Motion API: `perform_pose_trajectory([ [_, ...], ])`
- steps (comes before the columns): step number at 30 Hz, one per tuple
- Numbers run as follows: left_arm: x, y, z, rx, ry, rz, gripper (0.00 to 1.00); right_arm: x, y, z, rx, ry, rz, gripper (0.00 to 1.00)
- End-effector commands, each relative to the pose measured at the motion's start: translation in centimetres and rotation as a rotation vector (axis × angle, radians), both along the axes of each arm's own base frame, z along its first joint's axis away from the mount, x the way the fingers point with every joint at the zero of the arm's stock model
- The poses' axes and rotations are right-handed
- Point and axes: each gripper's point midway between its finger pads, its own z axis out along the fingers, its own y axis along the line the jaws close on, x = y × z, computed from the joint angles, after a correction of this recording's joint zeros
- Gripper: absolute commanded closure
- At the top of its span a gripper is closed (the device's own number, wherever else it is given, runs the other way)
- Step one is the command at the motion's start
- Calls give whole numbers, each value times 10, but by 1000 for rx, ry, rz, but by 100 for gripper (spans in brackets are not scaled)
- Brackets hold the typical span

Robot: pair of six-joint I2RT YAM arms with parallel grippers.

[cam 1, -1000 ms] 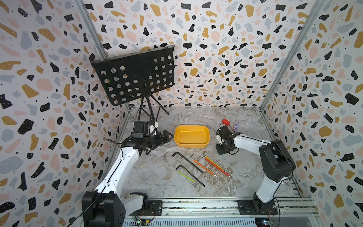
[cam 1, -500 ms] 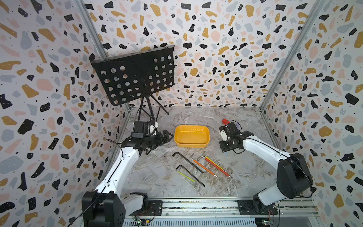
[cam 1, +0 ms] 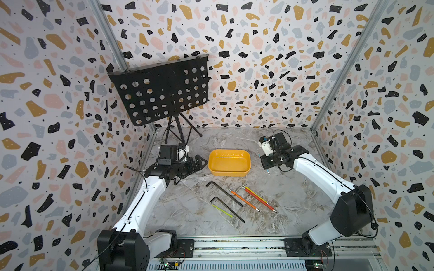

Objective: Put the hex key on the desktop into the storage box
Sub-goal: Place the Allen key in the storage box.

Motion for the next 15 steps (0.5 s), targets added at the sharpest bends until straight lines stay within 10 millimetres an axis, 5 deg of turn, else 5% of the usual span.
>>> perform_pose_trajectory([
  [1,9,-1,15,-4,-68,-17,0,8,19,8,37,15,67,100],
  [8,55,-17,68,-74,-138,-77,0,39,61,19,162,17,129,100],
  [15,95,-19,45,-65,-72,-72,0,56,106,19,154,-27,262,100],
])
